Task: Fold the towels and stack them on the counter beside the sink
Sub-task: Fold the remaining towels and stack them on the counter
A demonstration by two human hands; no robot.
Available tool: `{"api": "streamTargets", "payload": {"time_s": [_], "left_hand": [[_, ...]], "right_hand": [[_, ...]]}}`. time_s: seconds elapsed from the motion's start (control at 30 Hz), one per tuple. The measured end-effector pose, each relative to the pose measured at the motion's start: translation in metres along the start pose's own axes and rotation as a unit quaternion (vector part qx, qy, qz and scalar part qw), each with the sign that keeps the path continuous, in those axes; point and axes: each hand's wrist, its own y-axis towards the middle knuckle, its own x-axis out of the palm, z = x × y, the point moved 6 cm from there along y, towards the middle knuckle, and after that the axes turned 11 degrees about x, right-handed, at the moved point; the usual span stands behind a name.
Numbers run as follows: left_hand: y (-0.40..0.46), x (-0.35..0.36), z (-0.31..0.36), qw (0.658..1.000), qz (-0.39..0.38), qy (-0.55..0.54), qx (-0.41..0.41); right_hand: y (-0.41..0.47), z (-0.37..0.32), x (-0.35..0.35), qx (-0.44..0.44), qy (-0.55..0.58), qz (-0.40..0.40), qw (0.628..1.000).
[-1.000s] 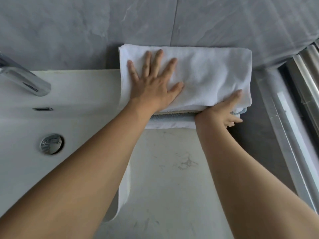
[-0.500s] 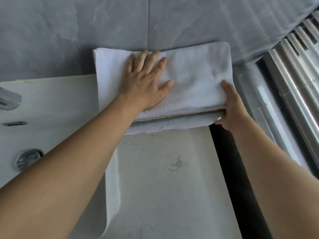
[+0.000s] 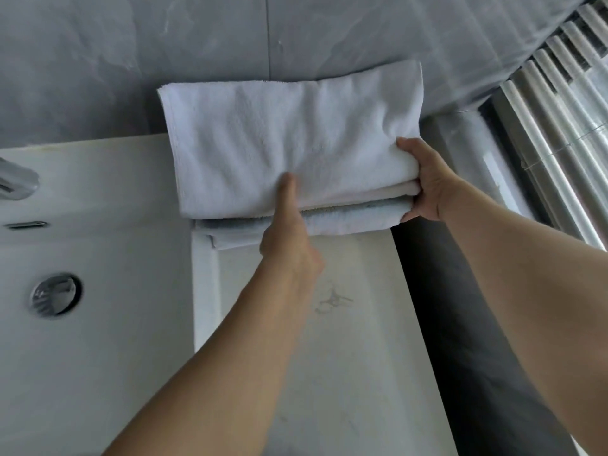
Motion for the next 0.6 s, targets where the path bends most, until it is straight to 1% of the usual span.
{"api": "streamTargets", "payload": {"time_s": [0.07,0.17,0.3,0.37,0.43,0.47,0.5,0.53,0.57,0.6], "left_hand": [[0.008,-0.003,0.001,0.998,-0.014,-0.051,0.014],[0.022,0.008,0.008,0.983,-0.013,-0.176,0.046],[0.026,0.015,0.006,0.971,0.024,-0.232,0.051],[0.023,0.013,0.006,0.969,0.031,-0.24,0.057],[0.025,0.006,0.013,0.966,0.035,-0.247,0.074],[0.03,0.001,0.016,0.962,0.047,-0.254,0.085],[0.038,-0.004,0.019,0.956,0.061,-0.27,0.094],[0.042,-0.007,0.022,0.953,0.069,-0.278,0.098],[0.045,-0.007,0.023,0.952,0.07,-0.281,0.096],[0.048,-0.006,0.023,0.952,0.071,-0.282,0.092]], "right_hand": [[0.0,0.001,0.004,-0.013,0.003,-0.007,1.0],[0.0,0.004,0.007,-0.026,0.008,-0.013,1.0],[-0.004,0.007,0.011,-0.05,0.05,0.0,0.997],[-0.004,0.012,0.014,-0.098,0.113,0.03,0.988],[-0.008,0.02,0.02,-0.137,0.241,0.093,0.956],[-0.013,0.028,0.024,-0.124,0.315,0.127,0.932],[-0.015,0.035,0.032,-0.094,0.376,0.157,0.908],[-0.018,0.041,0.041,-0.053,0.413,0.179,0.892],[-0.019,0.046,0.052,-0.009,0.423,0.187,0.886],[-0.021,0.05,0.064,0.023,0.417,0.187,0.889]]}}
